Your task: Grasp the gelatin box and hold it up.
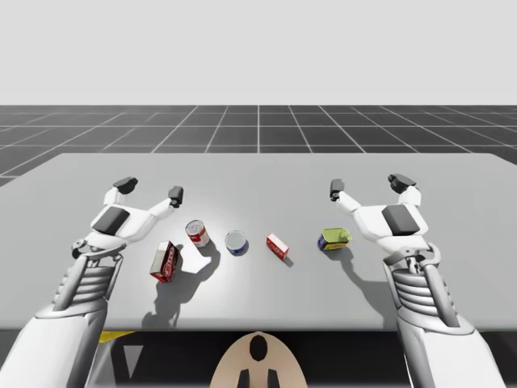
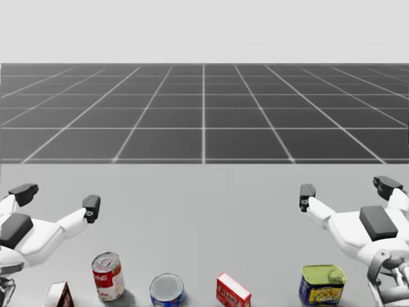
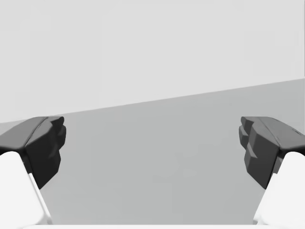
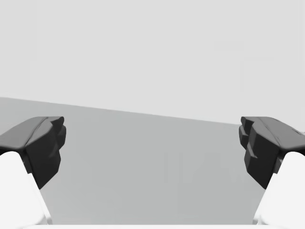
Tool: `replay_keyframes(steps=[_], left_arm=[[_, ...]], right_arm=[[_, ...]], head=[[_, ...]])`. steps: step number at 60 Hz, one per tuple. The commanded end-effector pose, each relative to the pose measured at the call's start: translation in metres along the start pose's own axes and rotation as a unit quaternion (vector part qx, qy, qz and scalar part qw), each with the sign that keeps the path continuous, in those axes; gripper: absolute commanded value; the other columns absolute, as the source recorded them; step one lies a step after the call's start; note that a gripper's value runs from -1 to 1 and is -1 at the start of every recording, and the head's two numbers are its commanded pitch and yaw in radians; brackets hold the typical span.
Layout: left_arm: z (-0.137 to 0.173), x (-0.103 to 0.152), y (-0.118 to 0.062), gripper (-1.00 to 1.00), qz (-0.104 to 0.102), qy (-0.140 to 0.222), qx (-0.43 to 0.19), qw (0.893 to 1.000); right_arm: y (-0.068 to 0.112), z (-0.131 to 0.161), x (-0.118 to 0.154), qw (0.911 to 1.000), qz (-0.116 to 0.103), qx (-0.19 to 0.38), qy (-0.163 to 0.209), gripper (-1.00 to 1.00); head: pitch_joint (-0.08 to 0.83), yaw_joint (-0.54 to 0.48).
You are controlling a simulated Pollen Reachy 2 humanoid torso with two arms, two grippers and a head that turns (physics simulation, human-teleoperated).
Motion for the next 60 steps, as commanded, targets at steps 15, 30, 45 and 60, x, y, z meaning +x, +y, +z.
replay_keyframes(steps=[15, 30, 45, 60], left_arm=[[0.000, 0.001, 0.002, -1.00, 0.000, 0.002, 0.000, 1.000], [0.000, 0.003, 0.002, -1.00, 0.004, -0.001, -0.001, 1.000], [0.001, 0.006, 0.003, -1.00, 0.006, -0.005, 0.001, 1.000], [0.002, 0.007, 0.004, -1.00, 0.008, -0.007, 0.003, 1.000]], right_arm=[[0.006, 0.001, -0.002, 0.9997, 0.026, -0.002, -0.004, -1.00], [0.006, 0.001, -0.001, 0.9995, 0.029, -0.002, -0.007, -1.00], [0.011, 0.007, 0.004, 0.9981, 0.059, 0.002, -0.019, -1.00], [0.034, 0.056, 0.036, 0.9908, 0.014, 0.134, 0.010, -1.00]], head=[[0.537, -0.03], [0.671, -0.07], [0.689, -0.08], [0.690, -0.08]])
